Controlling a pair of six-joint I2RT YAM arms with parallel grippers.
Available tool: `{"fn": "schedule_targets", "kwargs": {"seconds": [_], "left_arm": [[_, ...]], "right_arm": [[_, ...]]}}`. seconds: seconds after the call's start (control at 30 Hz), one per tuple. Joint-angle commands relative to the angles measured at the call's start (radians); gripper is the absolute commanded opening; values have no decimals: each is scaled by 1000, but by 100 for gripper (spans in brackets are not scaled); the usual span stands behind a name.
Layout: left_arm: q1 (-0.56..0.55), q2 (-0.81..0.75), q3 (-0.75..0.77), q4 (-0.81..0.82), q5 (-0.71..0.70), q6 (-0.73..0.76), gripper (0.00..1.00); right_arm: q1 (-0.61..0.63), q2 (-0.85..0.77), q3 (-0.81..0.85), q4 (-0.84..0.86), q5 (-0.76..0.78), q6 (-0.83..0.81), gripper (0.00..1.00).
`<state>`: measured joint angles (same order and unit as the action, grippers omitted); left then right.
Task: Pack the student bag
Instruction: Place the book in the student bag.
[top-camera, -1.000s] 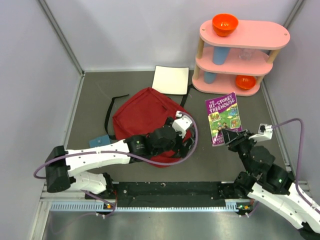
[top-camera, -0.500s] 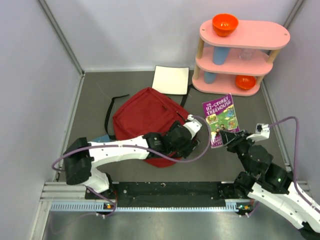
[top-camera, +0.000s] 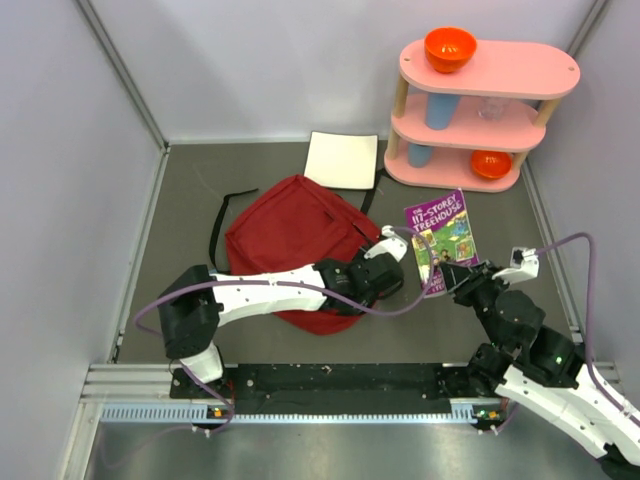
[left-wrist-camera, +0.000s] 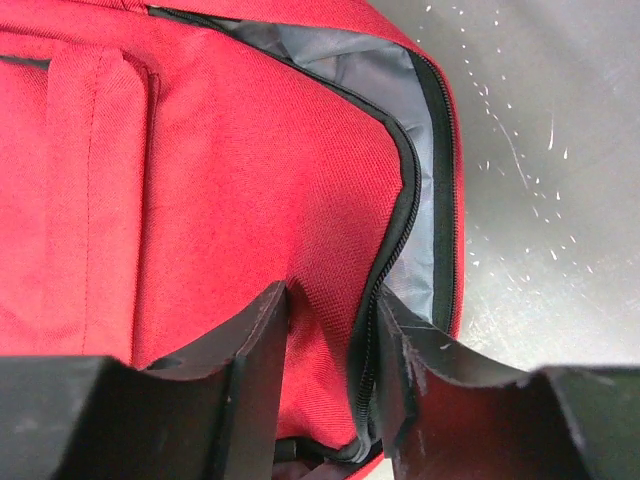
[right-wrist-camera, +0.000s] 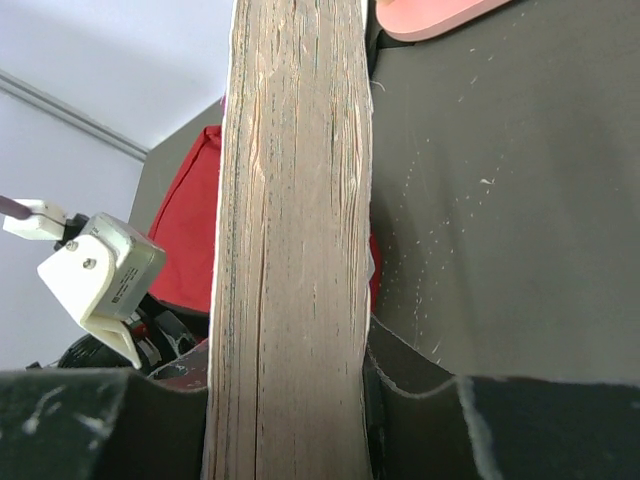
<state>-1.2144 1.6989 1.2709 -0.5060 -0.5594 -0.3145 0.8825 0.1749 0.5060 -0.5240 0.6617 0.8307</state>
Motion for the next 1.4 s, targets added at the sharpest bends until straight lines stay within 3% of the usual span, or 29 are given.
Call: {"fn": "schedule_targets", "kwargs": {"seconds": [0.0, 0.03, 0.07, 0.1, 0.27, 0.57, 0.67, 0.9, 1.07, 1.17, 1.37], "left_arm": [[9, -48, -16, 35, -30, -23, 36], [10, -50, -18, 37, -33, -28, 29], [10, -51, -22, 38, -31, -29, 6], [16, -53, -19, 38, -24, -34, 0], [18, -91, -11, 17, -60, -55, 0], [53, -399, -126, 118, -108, -83, 0], [99, -484, -165, 190, -67, -77, 0], [255, -558, -102, 221, 84, -32, 0], [276, -526, 14, 140, 90, 12, 0], [285, -525, 41, 133, 113, 8, 0], [285, -561, -18, 172, 186, -32, 0]], "right_arm": [[4, -26, 68, 78, 47, -2, 1], [3, -34, 65, 75, 53, -4, 1], [4, -37, 63, 75, 62, -4, 1], [3, -38, 63, 73, 67, -7, 2], [3, -43, 68, 65, 81, -19, 2], [3, 23, 98, 94, 29, 1, 2], [3, 63, 134, 94, -5, -13, 2], [3, 188, 203, 96, -229, 42, 2], [3, 346, 259, 93, -479, 99, 2], [3, 351, 209, 97, -562, 211, 1], [3, 307, 4, 225, -556, 343, 0]]}}
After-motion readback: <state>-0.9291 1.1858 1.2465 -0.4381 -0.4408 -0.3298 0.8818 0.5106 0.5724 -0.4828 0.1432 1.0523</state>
